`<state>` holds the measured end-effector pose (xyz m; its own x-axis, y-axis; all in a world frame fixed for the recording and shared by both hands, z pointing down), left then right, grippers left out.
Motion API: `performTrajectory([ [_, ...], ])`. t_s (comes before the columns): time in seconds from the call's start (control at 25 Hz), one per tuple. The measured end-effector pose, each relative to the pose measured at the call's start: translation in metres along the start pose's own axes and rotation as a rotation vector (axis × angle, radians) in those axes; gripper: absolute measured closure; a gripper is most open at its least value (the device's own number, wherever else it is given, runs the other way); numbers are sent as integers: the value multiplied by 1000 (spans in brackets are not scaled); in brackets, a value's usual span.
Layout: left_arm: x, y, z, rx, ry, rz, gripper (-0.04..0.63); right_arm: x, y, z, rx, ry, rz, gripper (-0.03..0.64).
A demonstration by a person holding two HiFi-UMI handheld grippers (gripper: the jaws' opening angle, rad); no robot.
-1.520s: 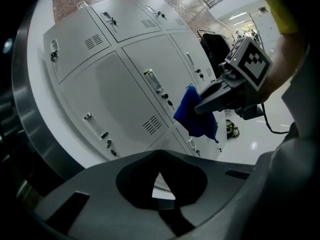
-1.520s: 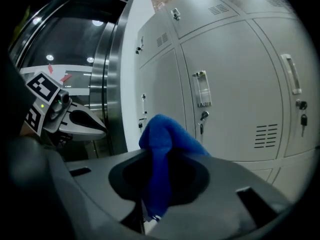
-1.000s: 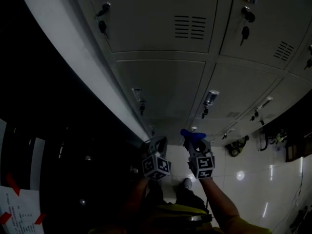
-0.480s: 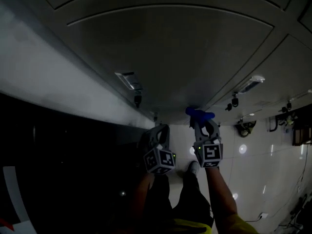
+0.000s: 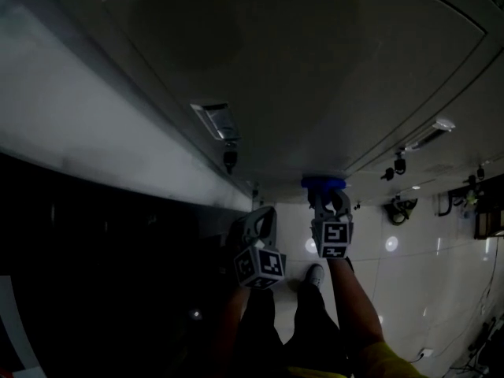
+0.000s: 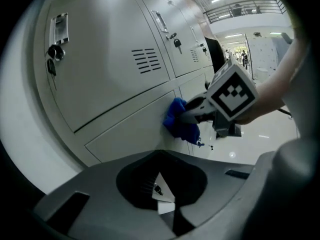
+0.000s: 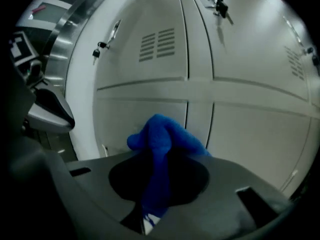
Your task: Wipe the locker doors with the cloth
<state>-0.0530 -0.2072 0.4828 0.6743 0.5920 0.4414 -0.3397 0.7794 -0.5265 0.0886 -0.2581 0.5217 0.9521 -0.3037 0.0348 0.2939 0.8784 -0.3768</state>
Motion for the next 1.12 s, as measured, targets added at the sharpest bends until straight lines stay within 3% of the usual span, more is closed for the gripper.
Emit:
performTrajectory([
  [0.12, 8, -10, 11, 9, -17, 30, 591, 1, -40, 86, -152, -45, 23, 546],
  [0.36, 24, -31, 26, 16, -31, 42, 591, 18, -103, 253, -355, -188, 82, 546],
  [0.52, 29, -42, 34, 20, -41, 42, 591, 6, -120, 263, -402, -152, -2, 546],
  [0.64, 29, -44, 34, 25, -46, 37, 591, 12, -118, 264, -388, -146, 14, 546],
  [0.72, 30, -45, 36, 22, -46, 35, 591, 5, -98, 228, -295, -112, -1, 546],
  [0.92, 27, -44, 40, 37, -28, 26, 591, -58, -4, 41, 12, -12, -178, 546],
  [1.0, 26, -43, 48, 14, -19, 21, 591, -65, 16, -16, 100, -22, -181, 546],
  [1.12, 29, -45, 58, -5, 21, 10, 591, -55, 11, -64, 166, -50, -171, 546],
])
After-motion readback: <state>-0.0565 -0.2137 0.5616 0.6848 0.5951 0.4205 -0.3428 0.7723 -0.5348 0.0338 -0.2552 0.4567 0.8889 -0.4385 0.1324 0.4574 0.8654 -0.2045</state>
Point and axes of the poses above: the fingertips, and each gripper's own axes: y backward along the fingers, x to its right, z out of its underside, the point moved 2 cm from there along y, backward along the fingers, and after that the axes turned 7 degrees about -z, right-handed, at the moved point
